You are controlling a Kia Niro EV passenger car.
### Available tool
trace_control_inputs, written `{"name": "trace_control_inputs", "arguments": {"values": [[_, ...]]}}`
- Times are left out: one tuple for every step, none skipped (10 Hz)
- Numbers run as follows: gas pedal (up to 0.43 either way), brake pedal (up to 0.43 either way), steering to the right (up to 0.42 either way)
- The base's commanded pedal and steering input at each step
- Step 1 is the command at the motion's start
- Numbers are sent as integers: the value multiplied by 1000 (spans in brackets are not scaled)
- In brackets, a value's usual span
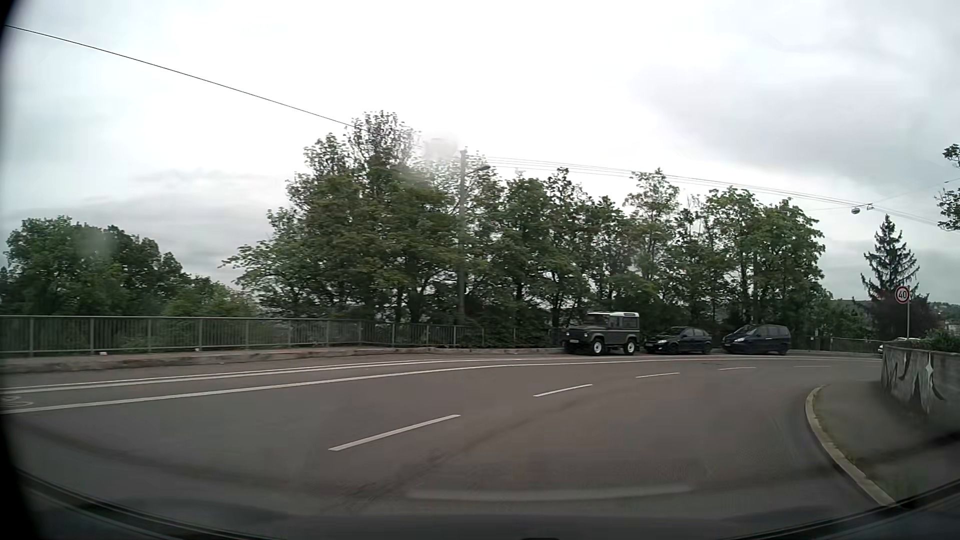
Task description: Follow the waypoints while adhering to traffic rules and regulations
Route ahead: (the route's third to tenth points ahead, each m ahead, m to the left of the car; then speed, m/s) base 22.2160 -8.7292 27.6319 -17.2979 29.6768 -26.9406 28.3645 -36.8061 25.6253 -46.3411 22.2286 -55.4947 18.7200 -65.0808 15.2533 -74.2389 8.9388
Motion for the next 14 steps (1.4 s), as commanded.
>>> {"name": "trace_control_inputs", "arguments": {"values": [[47, 0, 190], [47, 0, 189], [47, 0, 188], [47, 0, 188], [47, 0, 188], [47, 0, 189], [47, 0, 191], [47, 0, 192], [47, 0, 192], [47, 0, 191], [47, 0, 186], [47, 0, 181], [47, 0, 175], [59, 0, 173]]}}
